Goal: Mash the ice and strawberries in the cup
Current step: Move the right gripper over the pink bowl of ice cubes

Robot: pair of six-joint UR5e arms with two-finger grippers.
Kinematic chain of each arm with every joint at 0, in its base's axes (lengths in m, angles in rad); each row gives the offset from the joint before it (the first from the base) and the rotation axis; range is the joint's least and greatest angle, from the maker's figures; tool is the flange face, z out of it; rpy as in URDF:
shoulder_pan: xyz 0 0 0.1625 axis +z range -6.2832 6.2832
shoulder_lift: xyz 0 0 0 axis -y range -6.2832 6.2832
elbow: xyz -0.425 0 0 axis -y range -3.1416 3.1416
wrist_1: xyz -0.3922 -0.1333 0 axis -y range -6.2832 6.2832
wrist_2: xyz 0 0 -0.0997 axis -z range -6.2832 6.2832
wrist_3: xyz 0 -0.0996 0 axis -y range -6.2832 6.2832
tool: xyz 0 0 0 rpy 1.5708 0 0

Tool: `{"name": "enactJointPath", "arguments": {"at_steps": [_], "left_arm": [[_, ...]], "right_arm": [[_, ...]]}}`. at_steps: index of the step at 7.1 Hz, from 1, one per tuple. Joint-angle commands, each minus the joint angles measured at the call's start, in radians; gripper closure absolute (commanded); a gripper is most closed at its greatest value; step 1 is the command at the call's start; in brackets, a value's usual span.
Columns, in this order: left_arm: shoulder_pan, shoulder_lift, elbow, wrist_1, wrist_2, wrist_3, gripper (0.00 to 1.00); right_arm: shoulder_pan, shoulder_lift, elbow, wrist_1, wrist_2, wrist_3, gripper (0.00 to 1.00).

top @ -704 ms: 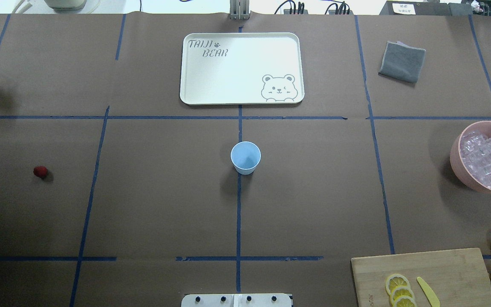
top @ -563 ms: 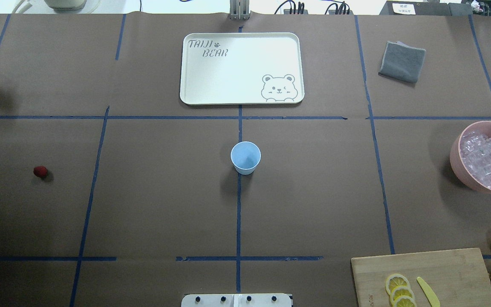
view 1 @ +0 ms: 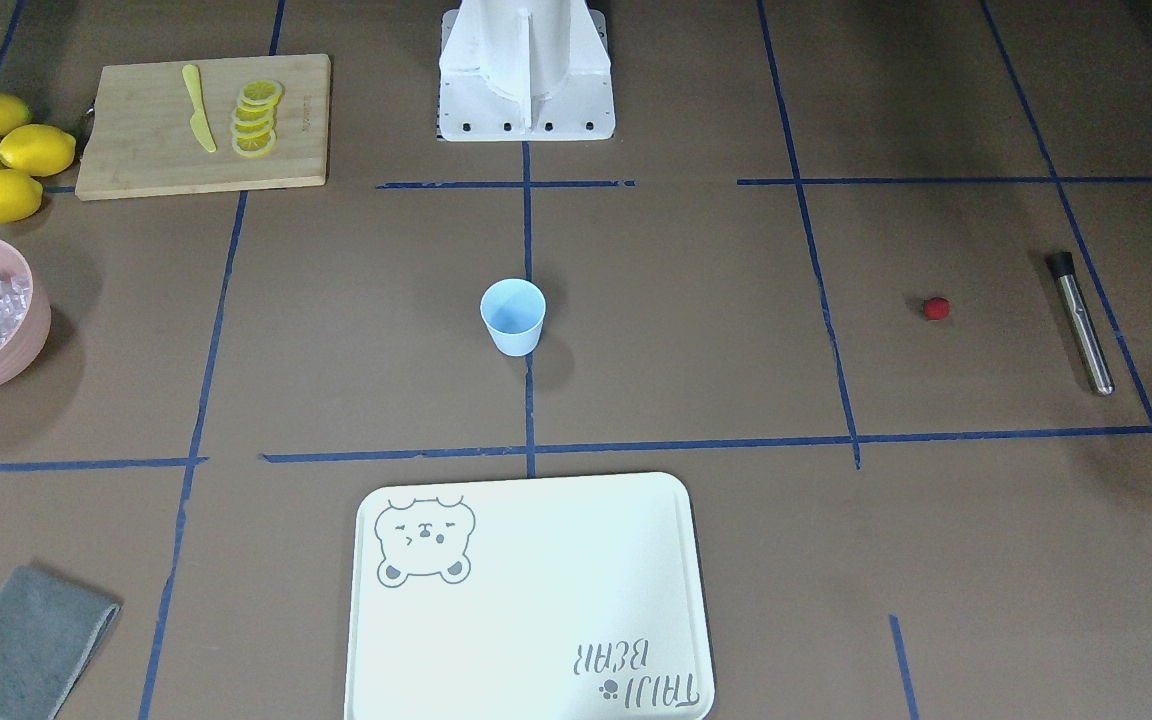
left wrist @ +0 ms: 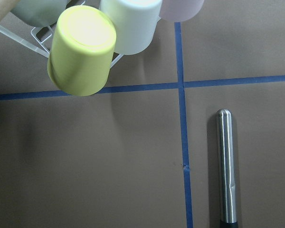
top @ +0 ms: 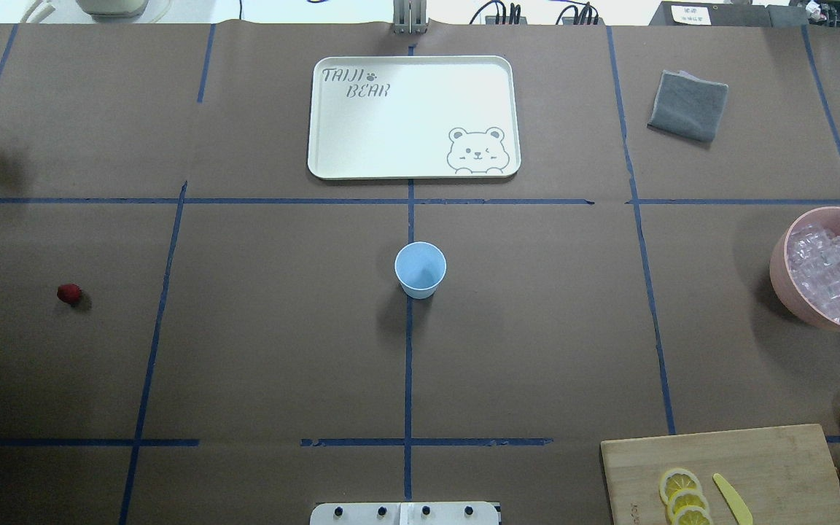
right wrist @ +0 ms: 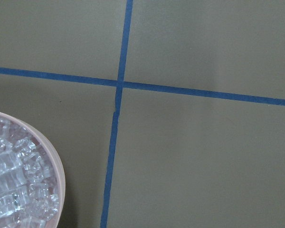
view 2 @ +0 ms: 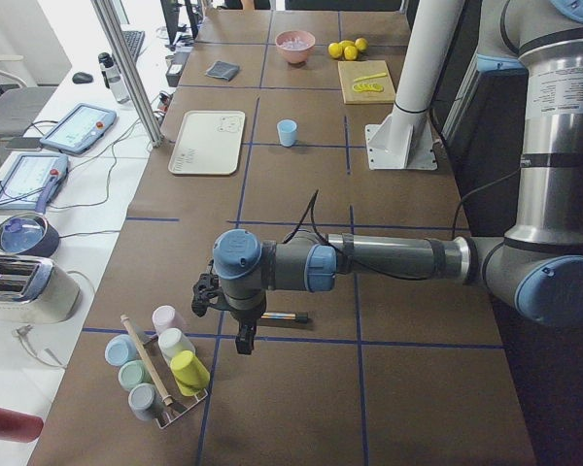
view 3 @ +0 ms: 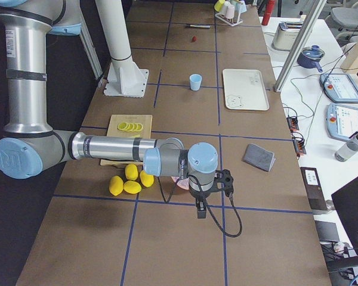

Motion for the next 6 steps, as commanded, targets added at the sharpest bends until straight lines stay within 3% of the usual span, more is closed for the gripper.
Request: {"name": "enactJointPath", "arguments": {"at_steps": [1, 4, 6], "left_arm": [[0.000, 0.000, -0.005, -0.003, 0.000, 0.003, 0.00], [0.000, -0.003, -0.036, -0.002, -0.002, -0.008, 0.00], [0.002, -0.003, -0.039, -0.002, -0.002, -0.011, 0.00]], "right_arm": [[0.000, 0.005, 0.002, 0.000, -0.002, -0.001, 0.00], [-0.006, 0.035, 0.004, -0.002, 0.000, 0.006, 0.00], [-0.081, 0.029, 0.110, 0.000, -0.003, 0.179, 0.01]]}}
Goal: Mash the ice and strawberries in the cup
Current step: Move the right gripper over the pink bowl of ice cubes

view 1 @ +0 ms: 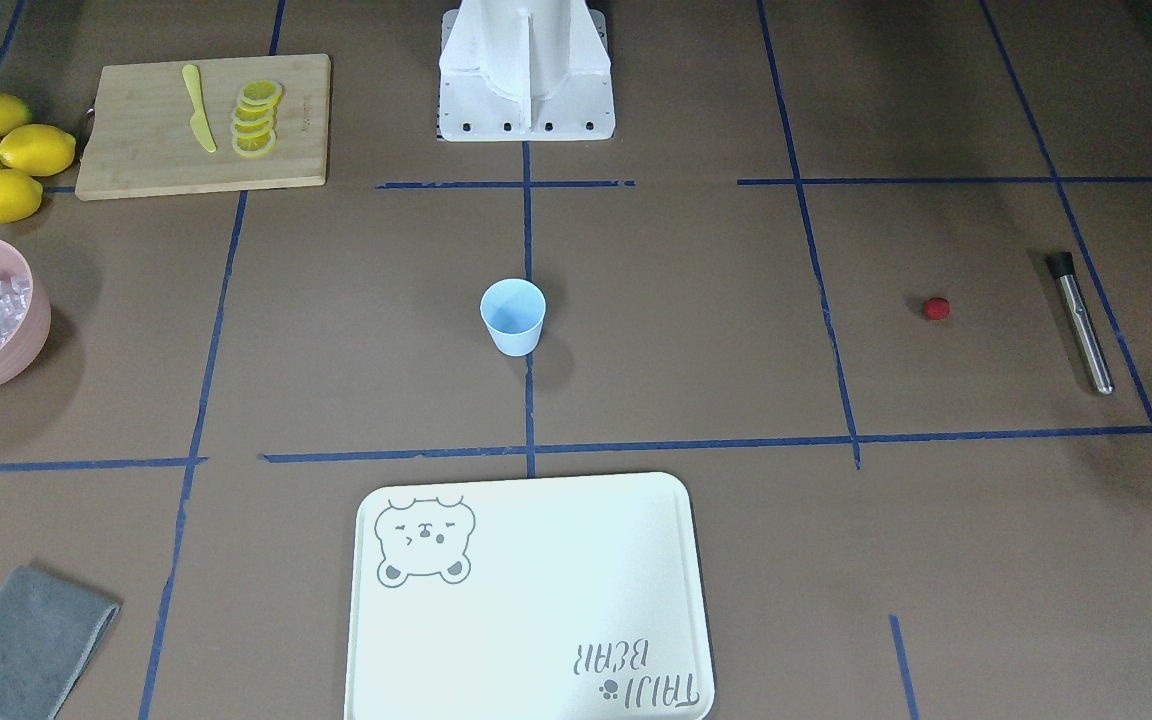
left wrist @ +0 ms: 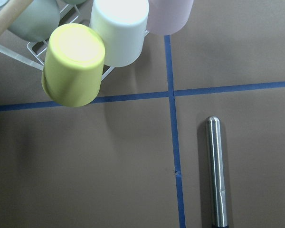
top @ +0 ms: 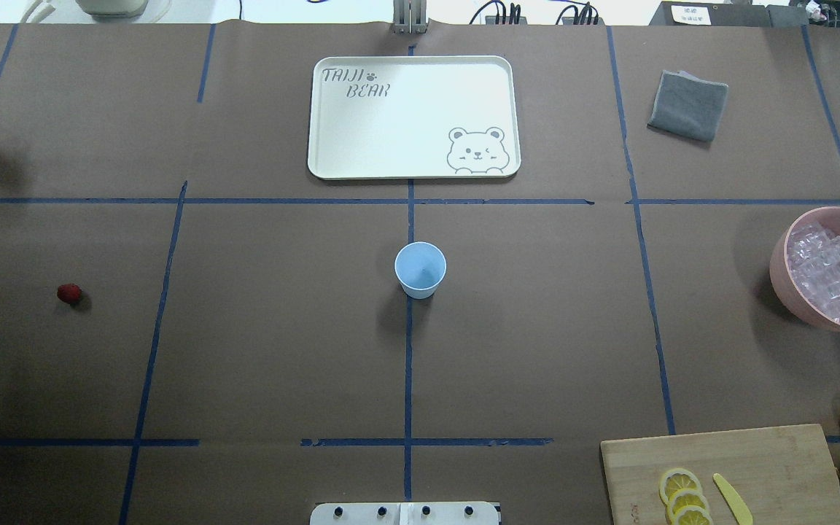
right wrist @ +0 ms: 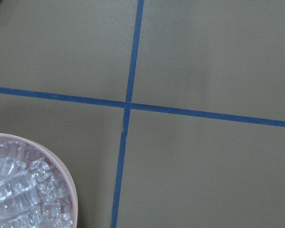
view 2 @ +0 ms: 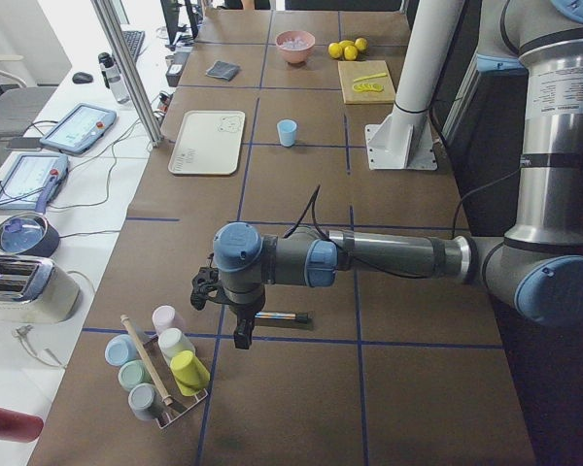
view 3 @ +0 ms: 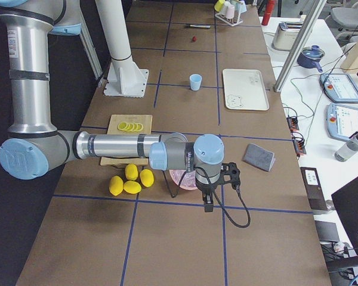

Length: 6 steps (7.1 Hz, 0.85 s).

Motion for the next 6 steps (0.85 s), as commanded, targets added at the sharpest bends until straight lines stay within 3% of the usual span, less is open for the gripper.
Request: {"name": "enactJointPath", "arguments": {"at_steps": [1, 2, 4, 6], "left_arm": [[0.001, 0.000, -0.003, 0.000, -0.002, -0.002, 0.00], [0.001, 0.000, -0.006, 0.000, 0.000, -0.002, 0.00], [0.001, 0.000, -0.010, 0.000, -0.002, -0.002, 0.00], [0.001, 0.000, -0.010, 0.000, -0.002, -0.002, 0.00]], "right_arm": [[-0.117, -0.016, 0.164, -0.002, -0.008, 0.168, 0.01], [-0.171, -0.037, 0.222, -0.002, -0.010, 0.178, 0.02], [-0.235, -0.039, 0.240, -0.001, -0.021, 0.140, 0.16], [-0.251, -0.046, 0.220, -0.002, -0.022, 0.001, 0.22]]}}
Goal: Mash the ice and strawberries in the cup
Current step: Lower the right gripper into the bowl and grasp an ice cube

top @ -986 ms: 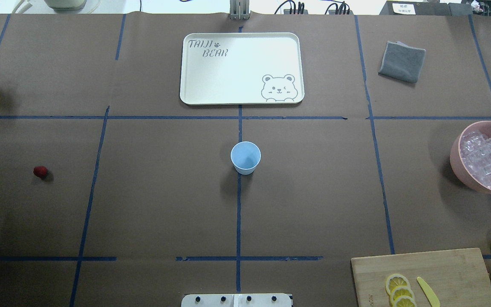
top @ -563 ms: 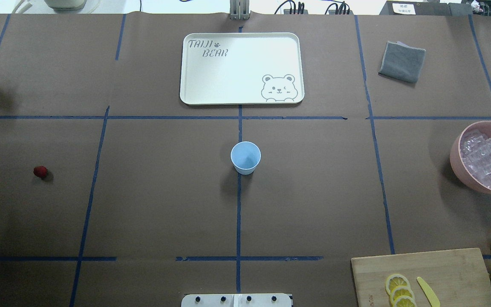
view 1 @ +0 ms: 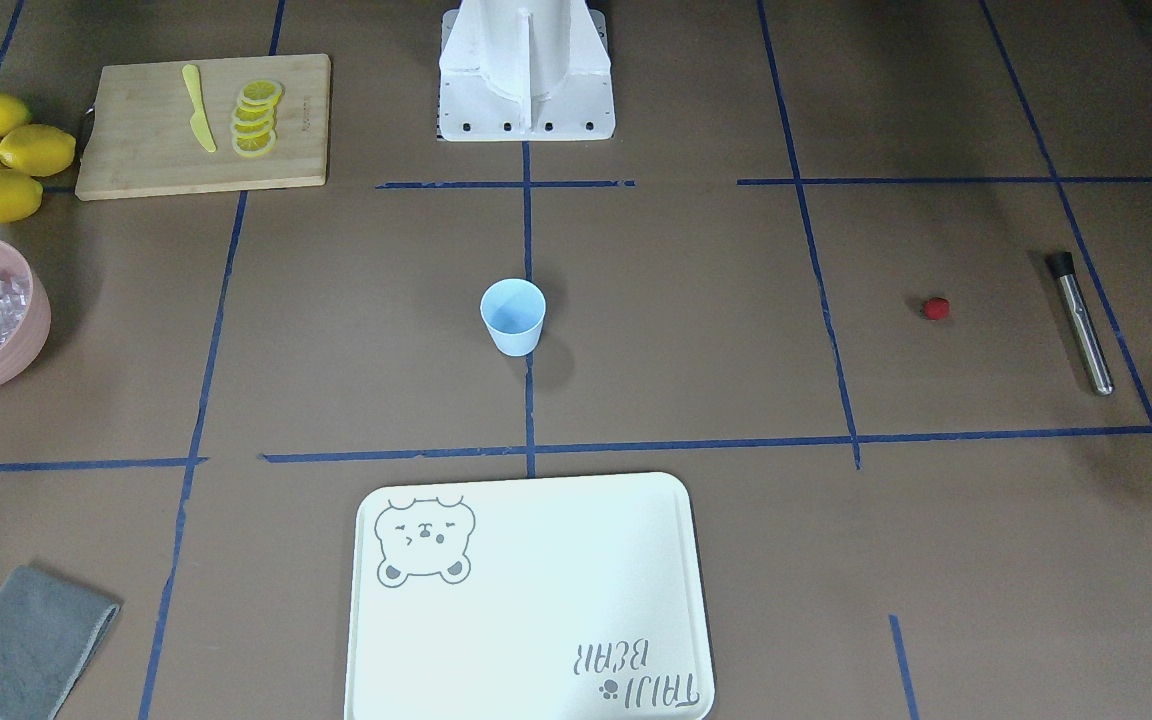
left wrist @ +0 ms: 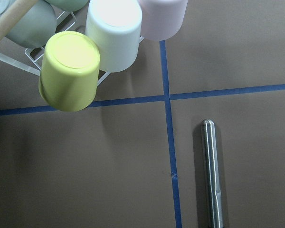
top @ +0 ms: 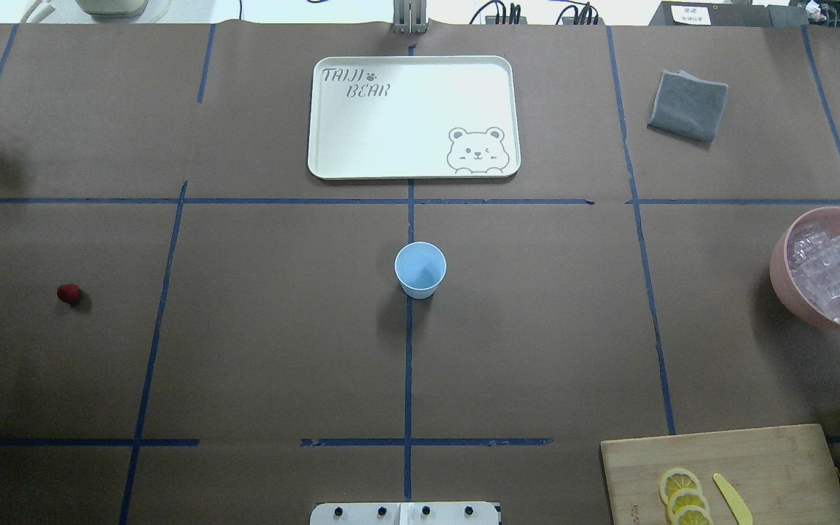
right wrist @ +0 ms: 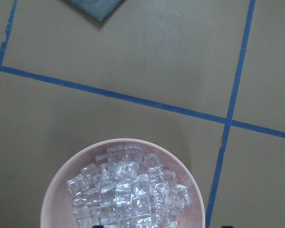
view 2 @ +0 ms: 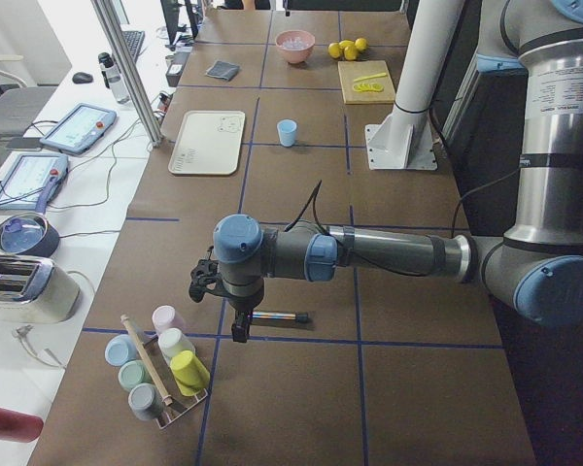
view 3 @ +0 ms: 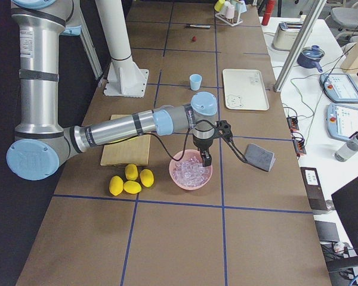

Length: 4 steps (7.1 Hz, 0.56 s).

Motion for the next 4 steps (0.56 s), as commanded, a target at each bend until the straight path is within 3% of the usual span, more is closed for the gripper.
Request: {"name": "enactJointPath", "arguments": {"at_steps": [1, 4], "left_arm": [[0.000, 0.000, -0.001, -0.002, 0.000, 0.000, 0.00], [0.000, 0.000, -0.001, 0.000, 0.000, 0.000, 0.00]], "right_arm": [[-0.039, -0.005, -0.020, 0.001, -0.002, -0.091, 0.26], [-0.091, -0.005, -0.092, 0.001, -0.003, -0.090, 0.34]]}}
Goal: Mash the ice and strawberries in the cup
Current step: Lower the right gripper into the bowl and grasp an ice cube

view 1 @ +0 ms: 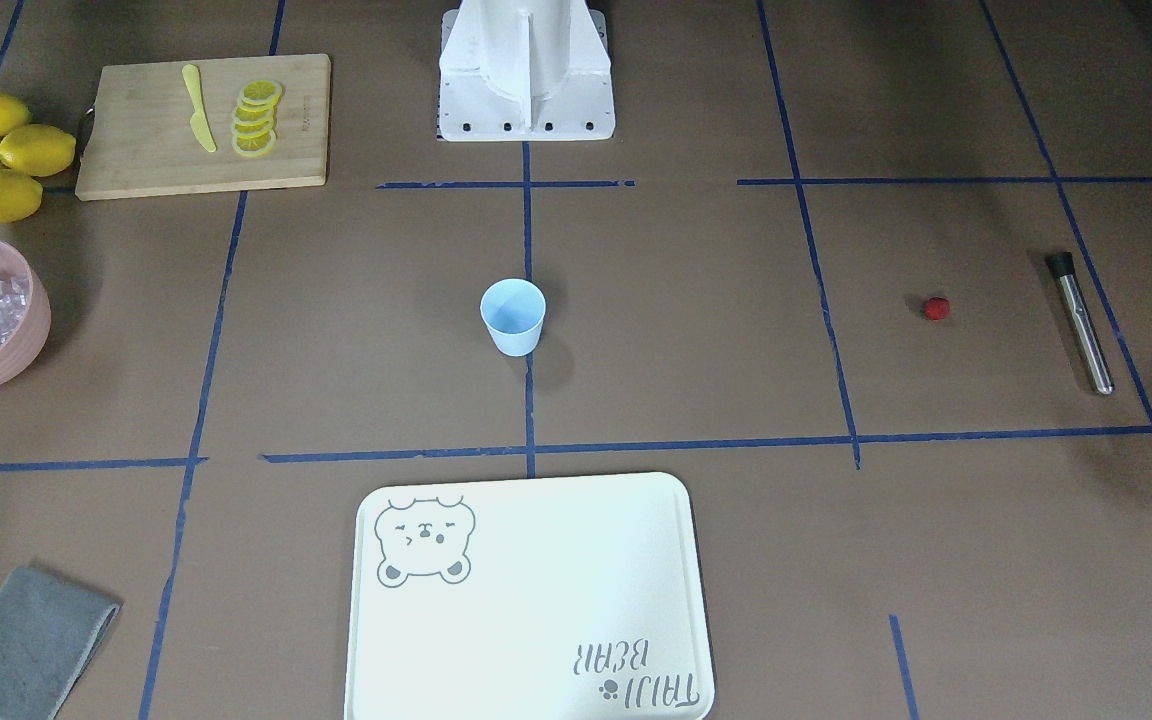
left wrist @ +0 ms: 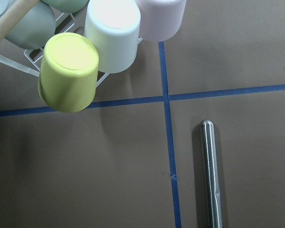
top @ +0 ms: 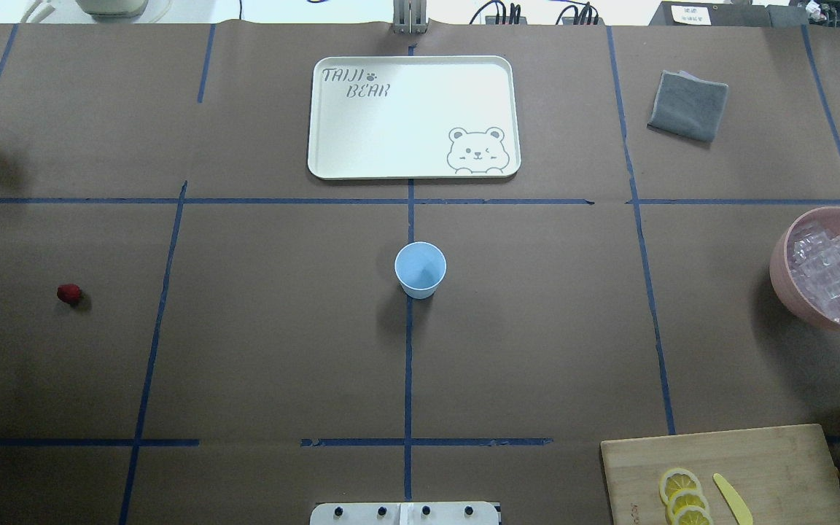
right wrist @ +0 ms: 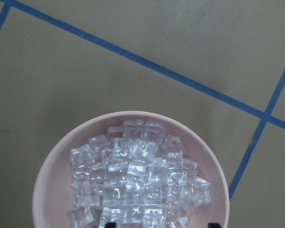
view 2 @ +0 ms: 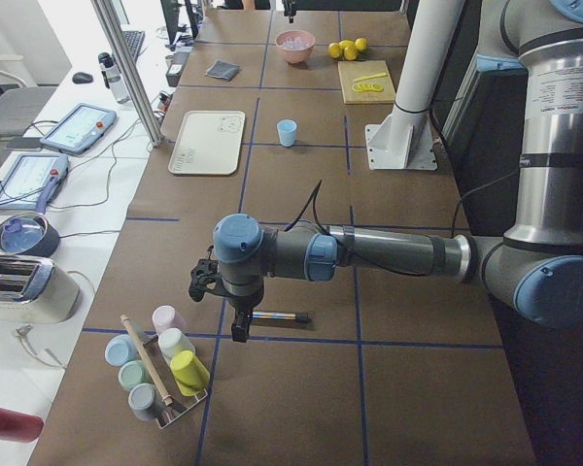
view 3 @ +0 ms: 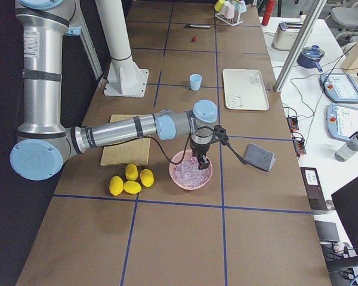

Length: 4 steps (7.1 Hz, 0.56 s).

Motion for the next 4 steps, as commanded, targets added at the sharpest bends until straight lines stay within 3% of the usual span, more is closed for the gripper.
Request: {"name": "enactJointPath", "arguments": {"at_steps": [1, 4], "left_arm": [[0.000, 0.000, 0.000, 0.000, 0.000, 0.000, 0.00], [0.000, 0.000, -0.002, 0.000, 0.000, -0.002, 0.00]], "right_arm": [[-0.042, 0.001, -0.061, 0.000, -0.001, 0.000, 0.34], [-0.082, 0.001, -0.080, -0.002, -0.020, 0.001, 0.36]]}}
